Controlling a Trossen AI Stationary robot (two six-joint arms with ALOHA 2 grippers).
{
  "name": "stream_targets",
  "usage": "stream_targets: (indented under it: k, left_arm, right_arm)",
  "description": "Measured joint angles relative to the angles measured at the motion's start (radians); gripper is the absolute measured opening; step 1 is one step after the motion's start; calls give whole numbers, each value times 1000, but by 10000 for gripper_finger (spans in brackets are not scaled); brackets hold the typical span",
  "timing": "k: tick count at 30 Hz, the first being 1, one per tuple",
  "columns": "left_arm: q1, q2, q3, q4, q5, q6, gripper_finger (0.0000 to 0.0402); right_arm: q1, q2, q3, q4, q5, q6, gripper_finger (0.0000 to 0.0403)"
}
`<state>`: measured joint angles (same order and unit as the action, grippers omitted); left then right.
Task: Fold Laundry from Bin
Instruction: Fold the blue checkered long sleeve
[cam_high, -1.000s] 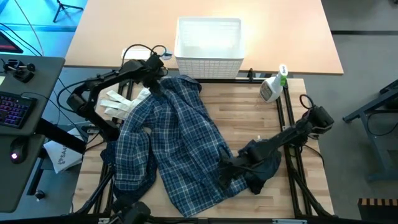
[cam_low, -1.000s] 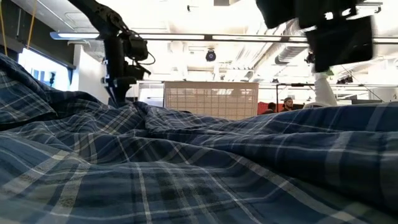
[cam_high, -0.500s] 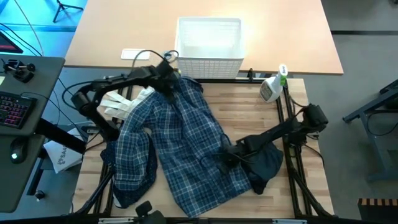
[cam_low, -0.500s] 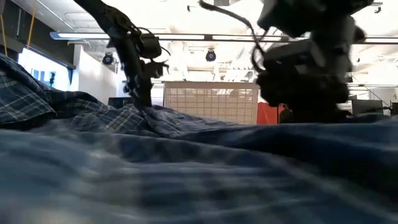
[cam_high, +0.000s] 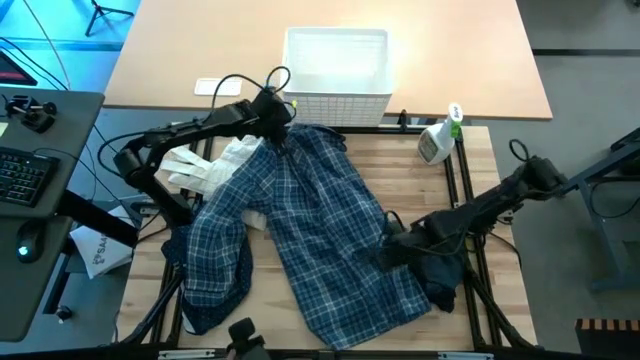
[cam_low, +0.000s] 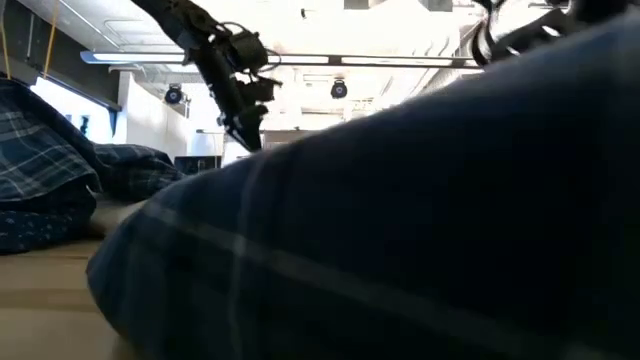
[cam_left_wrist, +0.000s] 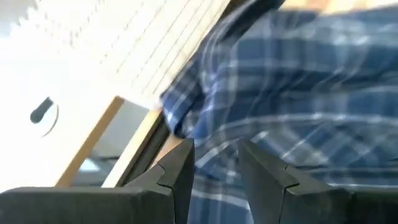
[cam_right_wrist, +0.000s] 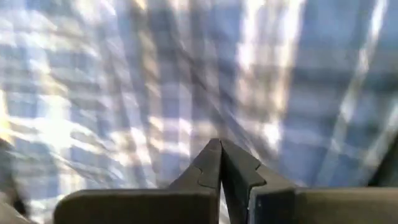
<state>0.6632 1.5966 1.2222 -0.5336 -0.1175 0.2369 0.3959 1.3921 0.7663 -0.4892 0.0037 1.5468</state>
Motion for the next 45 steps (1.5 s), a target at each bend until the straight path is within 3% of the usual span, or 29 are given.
stream_targets:
  k: [3,7,14,20,27,33,38,45]
  left_arm:
    - [-16,-10,1,26,109,-26,110]
    - [-39,46,3,46,238,-22,110]
    - [-56,269,1,116,178,-23,110]
    - [-56,361,79,118,68,-17,110]
    - [-62,233,176,28,65,-15,110]
    - [-73,29,176,-169,81,15,110]
    - [-72,-86,119,-256,80,-8,110]
    - [-48,-111,17,-376,104,-140,116]
  right_arm:
    - [-26,-20,3,100,108,-44,4]
    - [-85,40,4,192,117,-166,1]
    - [-173,246,3,247,-54,-258,0]
    - [-151,266,16,-37,-171,-39,0]
    - [-132,123,-2,-212,-51,19,0]
    - [-133,-33,1,-167,104,21,0]
    - [-133,-83,1,-33,99,-66,19]
    - [-68,-24,2,351,39,-161,75]
